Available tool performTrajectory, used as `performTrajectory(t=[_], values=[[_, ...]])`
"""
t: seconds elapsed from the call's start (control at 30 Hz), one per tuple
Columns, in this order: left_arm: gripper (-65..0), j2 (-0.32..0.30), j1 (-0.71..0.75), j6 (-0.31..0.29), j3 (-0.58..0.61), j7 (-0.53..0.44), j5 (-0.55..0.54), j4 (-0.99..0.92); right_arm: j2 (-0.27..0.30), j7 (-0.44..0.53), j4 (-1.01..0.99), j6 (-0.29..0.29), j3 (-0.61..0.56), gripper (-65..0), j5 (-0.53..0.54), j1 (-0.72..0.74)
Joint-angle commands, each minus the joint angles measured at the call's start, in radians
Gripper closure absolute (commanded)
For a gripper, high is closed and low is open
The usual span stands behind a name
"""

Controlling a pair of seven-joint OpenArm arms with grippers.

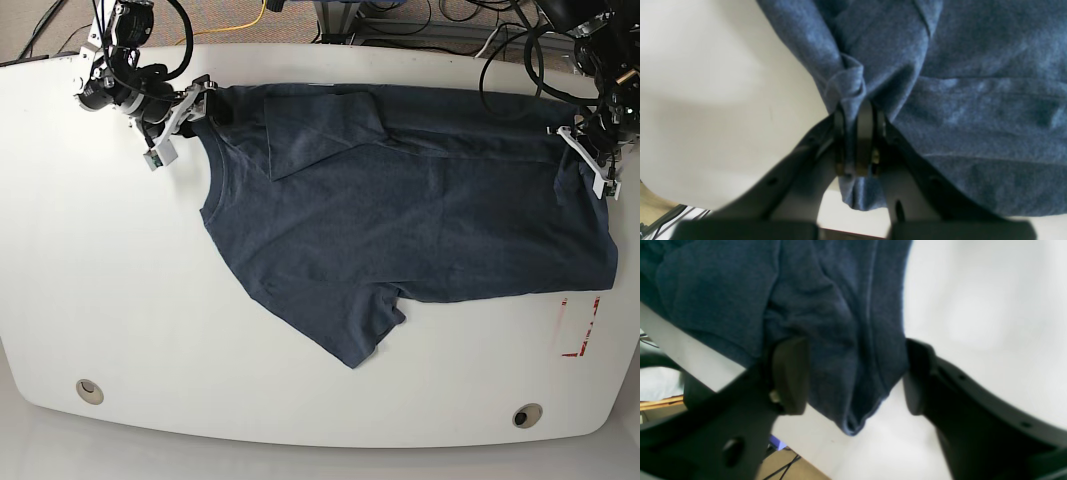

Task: Layout the t-shirt on the table in an organized manner, then fold the t-shirt properly
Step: 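Grasp the shirt shoulder with the right gripper and drag it outward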

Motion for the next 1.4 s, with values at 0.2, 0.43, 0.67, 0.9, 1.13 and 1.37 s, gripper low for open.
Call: performTrajectory(t=[0.2,0.43,0.67,0.9,1.13,1.37], values=[[0.0,-0.017,-0.008,-0.001,-0.003,-0.013,-0.004,0.02,-0.017,-0.013,0.003,-0.001,-0.012,-3.6,-0.009,0.0],[0.0,-0.016,0.012,-0.001,0.003,-0.013,-0.006,0.021,0.016,-0.011,0.009,-0.001,0.001,0.0,-0.009,0.003],[0.0,0.004,0.018,-0.001,0.062,-0.013,-0.007,0.023,0.067,-0.011,0.006,-0.001,0.08,0.0,-0.009,-0.002],[0.0,0.066,0.046,-0.001,0.096,0.004,-0.006,0.09,0.148,-0.011,0.003,-0.001,0.143,0.0,-0.004,-0.039],[0.0,0.073,0.079,-0.001,0.152,0.02,-0.006,0.155,0.175,-0.011,0.005,-0.001,0.164,0.0,-0.001,-0.079],[0.0,0.072,0.13,-0.001,0.154,0.02,-0.007,0.162,0.17,-0.011,0.008,-0.001,0.169,0.0,-0.006,-0.119]])
